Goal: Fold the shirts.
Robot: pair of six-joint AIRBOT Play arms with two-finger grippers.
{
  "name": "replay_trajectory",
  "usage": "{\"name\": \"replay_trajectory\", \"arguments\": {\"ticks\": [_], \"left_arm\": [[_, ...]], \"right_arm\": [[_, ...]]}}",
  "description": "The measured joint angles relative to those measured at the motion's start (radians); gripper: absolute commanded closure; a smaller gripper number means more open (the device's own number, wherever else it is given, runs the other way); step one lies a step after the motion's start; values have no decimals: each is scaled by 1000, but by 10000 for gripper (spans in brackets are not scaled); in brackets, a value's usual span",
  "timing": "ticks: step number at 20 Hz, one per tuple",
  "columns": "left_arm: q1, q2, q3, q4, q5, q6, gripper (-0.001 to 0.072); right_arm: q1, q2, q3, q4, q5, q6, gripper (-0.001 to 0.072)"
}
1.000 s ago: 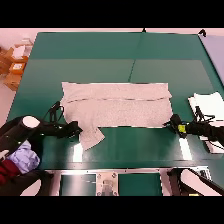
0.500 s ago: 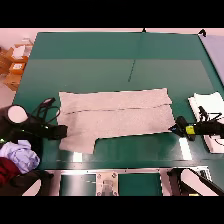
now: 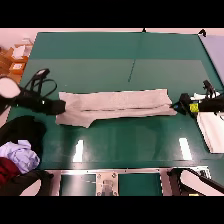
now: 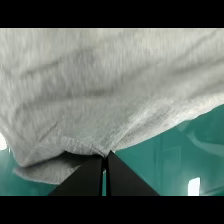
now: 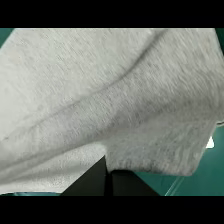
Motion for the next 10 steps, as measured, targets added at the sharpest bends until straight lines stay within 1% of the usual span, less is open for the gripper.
{"name": "replay_trajectory", "arguments": {"ticks": [5,6,7,8,9,10], "left_arm": [[48,-244,206,0,50,38,683],[55,-298,245,-10,58,55,682],[60,-348,278,-28,70,79,666],[64,-401,308,-61,90,108,390],[66,-447,331,-98,113,133,127],[69,-488,350,-135,142,152,25]], "right_arm": [[80,-233,220,16,-58,35,703],[92,-286,266,16,-67,40,702],[102,-338,312,16,-76,46,697],[114,-394,362,19,-87,51,595],[121,-444,405,25,-96,56,403],[125,-494,452,34,-109,60,295]]}}
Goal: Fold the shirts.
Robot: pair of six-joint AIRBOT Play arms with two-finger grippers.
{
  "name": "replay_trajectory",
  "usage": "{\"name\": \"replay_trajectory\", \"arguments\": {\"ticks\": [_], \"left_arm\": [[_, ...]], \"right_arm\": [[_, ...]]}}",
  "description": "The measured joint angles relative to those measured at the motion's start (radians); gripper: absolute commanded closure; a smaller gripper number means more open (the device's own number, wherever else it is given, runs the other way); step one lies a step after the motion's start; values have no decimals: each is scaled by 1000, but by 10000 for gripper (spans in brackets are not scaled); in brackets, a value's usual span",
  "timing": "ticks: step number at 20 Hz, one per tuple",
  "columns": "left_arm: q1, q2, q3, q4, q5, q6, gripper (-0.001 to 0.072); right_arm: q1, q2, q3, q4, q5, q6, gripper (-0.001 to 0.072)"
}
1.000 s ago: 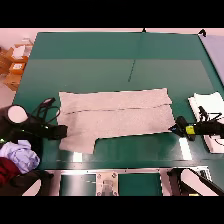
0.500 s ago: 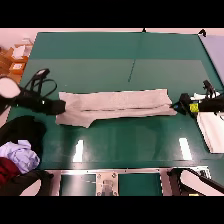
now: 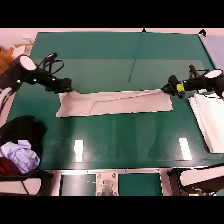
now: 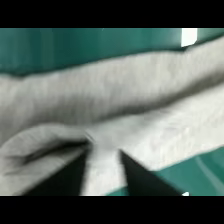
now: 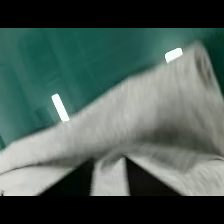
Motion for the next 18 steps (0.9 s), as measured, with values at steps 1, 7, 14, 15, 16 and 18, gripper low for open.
{"name": "replay_trajectory", "arguments": {"ticks": [1,7,14,15,16,18], "left_arm": [[4,-31,16,-31,26,16,34],[85,-96,118,-100,14,52,36],[145,-105,167,-119,-130,26,682],[143,-105,169,-125,-138,25,683],[138,-105,170,-127,-148,25,683],[126,-105,172,-135,-155,24,683]], "right_arm": [[1,-41,47,8,-5,4,280],[-93,-133,272,-21,113,-52,159],[-166,-206,249,-104,268,-243,159],[-164,-219,240,-105,276,-267,159],[-157,-229,232,-102,284,-285,160],[-140,-246,221,-83,300,-316,160]]}}
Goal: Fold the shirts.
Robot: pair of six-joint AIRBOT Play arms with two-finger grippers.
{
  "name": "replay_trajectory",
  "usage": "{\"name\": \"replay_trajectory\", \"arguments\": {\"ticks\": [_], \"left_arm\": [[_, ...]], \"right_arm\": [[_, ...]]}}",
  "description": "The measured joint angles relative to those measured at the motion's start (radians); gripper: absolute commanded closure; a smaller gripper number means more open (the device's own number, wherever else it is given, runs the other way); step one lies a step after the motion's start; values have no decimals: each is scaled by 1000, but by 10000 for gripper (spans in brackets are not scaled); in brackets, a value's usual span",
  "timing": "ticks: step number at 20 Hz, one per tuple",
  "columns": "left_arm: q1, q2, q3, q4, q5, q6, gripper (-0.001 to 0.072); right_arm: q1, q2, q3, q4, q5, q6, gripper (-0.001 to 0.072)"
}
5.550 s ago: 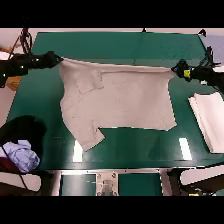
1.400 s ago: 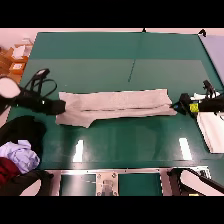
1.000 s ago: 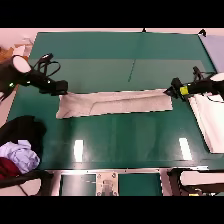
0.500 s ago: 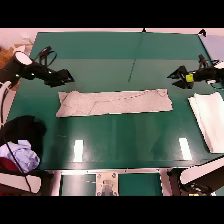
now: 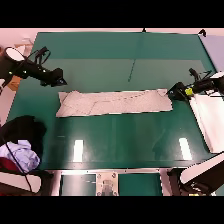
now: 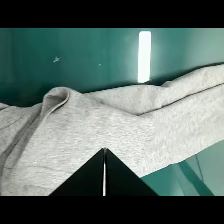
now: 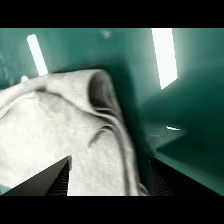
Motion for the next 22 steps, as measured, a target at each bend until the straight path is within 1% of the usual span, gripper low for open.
{"name": "replay_trajectory", "arguments": {"ticks": [1,2,3,4,5,6,9,11,13,17,19,22], "left_arm": [[-11,0,0,0,-1,-2,683],[-25,0,0,-3,-3,-3,683],[-42,0,0,-7,-6,-2,683],[-63,-2,0,-8,4,-3,683],[-89,-3,0,-9,21,-3,683],[-117,-5,0,-12,41,-3,683],[-225,-30,0,-26,137,-3,683],[-312,-69,-1,-51,208,-3,683],[-402,-122,0,-90,285,4,683],[-577,-247,7,-235,434,61,683],[-636,-299,28,-301,485,86,683],[-701,-362,83,-363,524,105,683]], "right_arm": [[11,-8,-4,2,8,-10,162],[23,-14,-6,-1,8,-18,261],[32,-18,-9,-9,10,-24,493],[41,-25,-12,-13,21,-28,598],[48,-28,-16,-11,35,-30,678],[55,-27,-16,-21,46,-32,702],[60,-6,-16,-42,82,-35,702],[63,40,-12,-24,110,-35,703],[65,108,-9,-2,134,-34,702],[66,284,-3,69,192,-13,702],[66,372,-2,116,224,-6,702],[67,484,-2,162,256,4,702]]}}
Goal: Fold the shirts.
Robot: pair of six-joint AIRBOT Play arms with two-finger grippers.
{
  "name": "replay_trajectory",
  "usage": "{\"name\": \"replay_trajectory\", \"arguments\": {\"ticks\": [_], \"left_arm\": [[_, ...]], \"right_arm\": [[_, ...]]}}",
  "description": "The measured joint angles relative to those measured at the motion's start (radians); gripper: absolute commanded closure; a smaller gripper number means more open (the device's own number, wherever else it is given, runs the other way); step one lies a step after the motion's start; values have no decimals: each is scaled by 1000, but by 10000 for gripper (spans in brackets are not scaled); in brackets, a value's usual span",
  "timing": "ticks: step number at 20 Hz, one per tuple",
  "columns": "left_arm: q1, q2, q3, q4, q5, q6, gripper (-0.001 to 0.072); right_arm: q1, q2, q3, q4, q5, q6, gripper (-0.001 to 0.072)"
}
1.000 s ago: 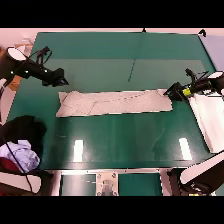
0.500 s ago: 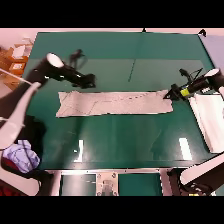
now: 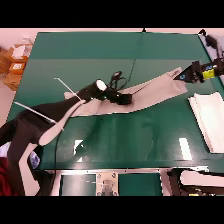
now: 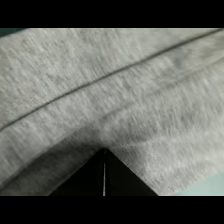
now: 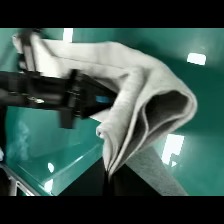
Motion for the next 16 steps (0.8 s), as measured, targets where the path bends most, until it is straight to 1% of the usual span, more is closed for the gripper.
{"name": "replay_trajectory", "arguments": {"ticks": [3,5,7,9,11,13,16], "left_arm": [[-31,-35,50,-34,11,10,683],[-26,-43,79,-45,-13,12,683],[10,-48,123,-38,-121,13,685],[77,-48,197,5,-291,-3,686],[154,-42,284,134,-495,-66,686],[230,1,341,328,-663,-127,685],[317,107,377,609,-827,-181,684]], "right_arm": [[0,66,0,20,12,8,702],[0,85,-2,27,20,11,702],[0,95,-4,31,21,21,702],[3,101,-5,50,21,39,702],[24,104,-5,92,16,51,701],[80,105,-7,127,-6,72,701],[236,106,-36,156,-108,112,701]]}}
